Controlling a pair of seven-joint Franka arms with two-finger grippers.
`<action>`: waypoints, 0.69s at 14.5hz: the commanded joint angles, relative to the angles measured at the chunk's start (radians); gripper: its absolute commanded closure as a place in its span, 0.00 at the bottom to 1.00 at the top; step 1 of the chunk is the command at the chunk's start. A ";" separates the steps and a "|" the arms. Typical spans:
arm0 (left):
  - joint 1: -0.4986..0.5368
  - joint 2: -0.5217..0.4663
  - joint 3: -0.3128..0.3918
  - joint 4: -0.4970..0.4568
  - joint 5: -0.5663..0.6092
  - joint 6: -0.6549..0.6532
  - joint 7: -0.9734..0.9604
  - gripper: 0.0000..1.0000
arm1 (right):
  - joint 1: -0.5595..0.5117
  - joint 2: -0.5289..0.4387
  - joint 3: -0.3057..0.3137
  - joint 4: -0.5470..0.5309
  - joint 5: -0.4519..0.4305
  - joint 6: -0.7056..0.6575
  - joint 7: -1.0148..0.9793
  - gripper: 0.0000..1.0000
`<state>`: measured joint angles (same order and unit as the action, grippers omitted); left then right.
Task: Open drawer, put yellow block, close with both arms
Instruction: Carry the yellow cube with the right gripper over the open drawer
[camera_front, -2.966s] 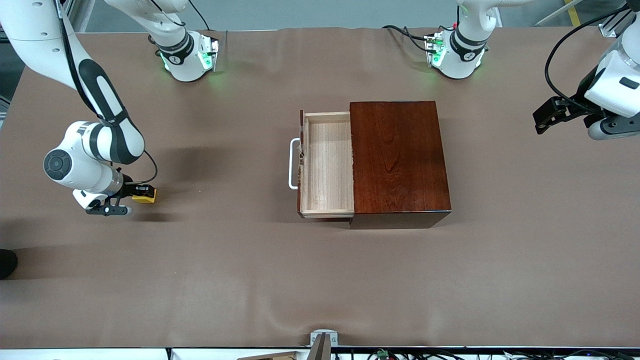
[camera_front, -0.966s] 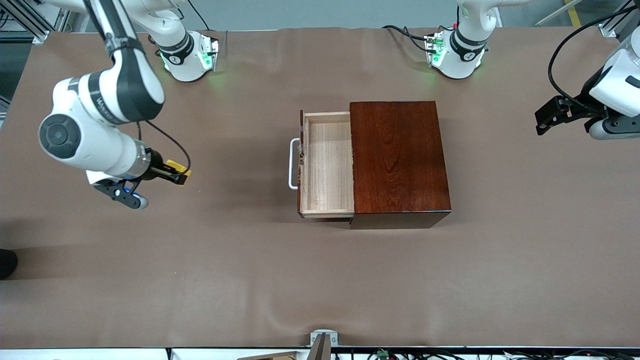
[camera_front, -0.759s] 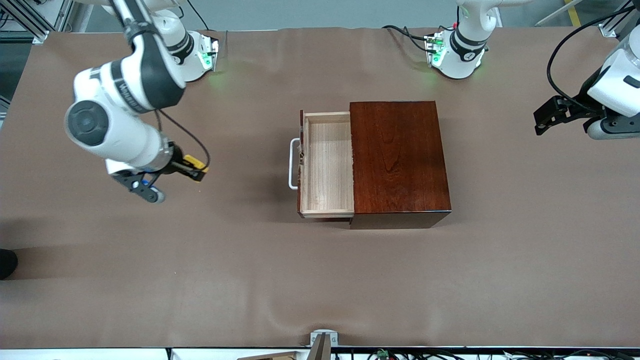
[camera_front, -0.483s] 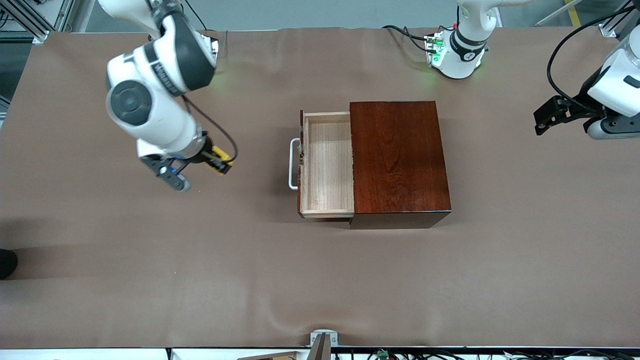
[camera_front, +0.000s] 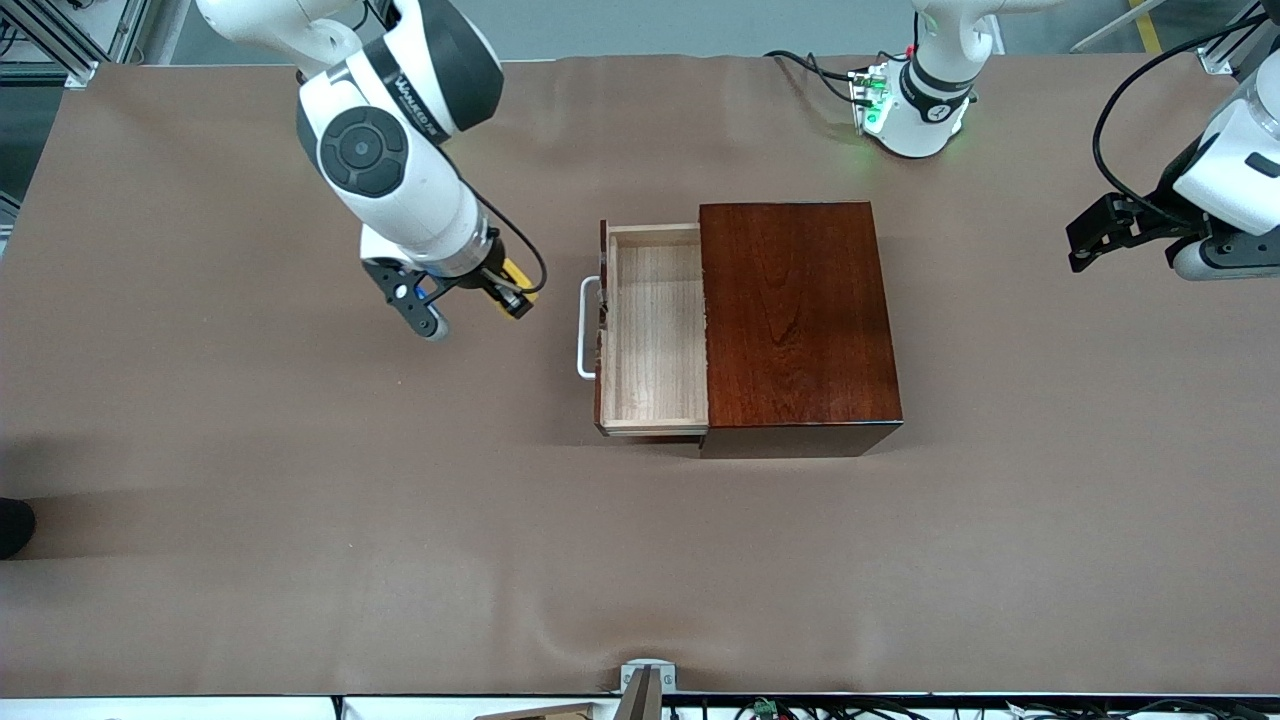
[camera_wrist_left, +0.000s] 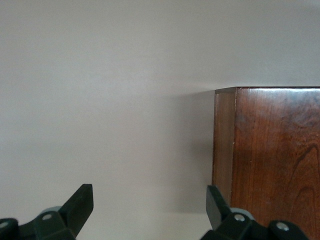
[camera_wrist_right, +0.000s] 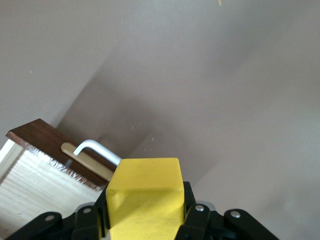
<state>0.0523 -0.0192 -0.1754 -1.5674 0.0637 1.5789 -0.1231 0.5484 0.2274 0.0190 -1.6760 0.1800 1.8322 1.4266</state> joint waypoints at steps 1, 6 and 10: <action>0.009 -0.019 -0.004 -0.003 -0.021 0.012 0.033 0.00 | 0.028 0.062 -0.013 0.077 0.036 -0.010 0.113 1.00; 0.004 -0.016 -0.006 -0.003 -0.022 0.012 0.046 0.00 | 0.086 0.127 -0.013 0.128 0.055 -0.010 0.251 1.00; 0.006 -0.018 -0.006 -0.007 -0.031 0.007 0.056 0.00 | 0.119 0.153 -0.013 0.128 0.110 0.068 0.334 1.00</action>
<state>0.0507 -0.0194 -0.1787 -1.5660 0.0624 1.5867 -0.1038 0.6356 0.3520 0.0188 -1.5771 0.2626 1.8889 1.7099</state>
